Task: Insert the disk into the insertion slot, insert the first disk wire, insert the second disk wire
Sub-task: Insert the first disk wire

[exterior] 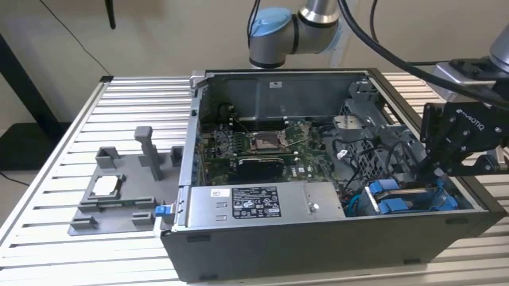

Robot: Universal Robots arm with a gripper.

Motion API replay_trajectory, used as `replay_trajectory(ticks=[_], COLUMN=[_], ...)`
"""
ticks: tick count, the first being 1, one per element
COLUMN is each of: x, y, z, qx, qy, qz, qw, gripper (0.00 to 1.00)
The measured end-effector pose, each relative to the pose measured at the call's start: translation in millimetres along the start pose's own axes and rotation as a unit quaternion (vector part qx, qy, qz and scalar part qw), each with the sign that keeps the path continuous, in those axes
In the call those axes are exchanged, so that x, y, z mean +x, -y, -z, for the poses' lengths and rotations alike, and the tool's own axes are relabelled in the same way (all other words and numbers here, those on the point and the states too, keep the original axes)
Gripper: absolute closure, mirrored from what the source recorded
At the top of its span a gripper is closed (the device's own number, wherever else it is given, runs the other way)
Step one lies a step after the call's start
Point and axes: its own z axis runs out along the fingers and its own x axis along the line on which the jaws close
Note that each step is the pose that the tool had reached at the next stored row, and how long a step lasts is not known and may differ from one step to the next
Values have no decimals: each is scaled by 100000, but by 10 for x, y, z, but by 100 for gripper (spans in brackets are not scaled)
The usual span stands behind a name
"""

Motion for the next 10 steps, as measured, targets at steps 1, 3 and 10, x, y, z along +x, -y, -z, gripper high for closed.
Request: replay_trajectory(ticks=[1, 3, 10], x=[0, 0, 0], y=[0, -7, -56], z=[-4, -14, -35], qx=[301, 556, 809], qy=[68, 198, 440], qz=[39, 62, 94], qw=[100000, 99998, 99996], gripper=[80, 80, 80])
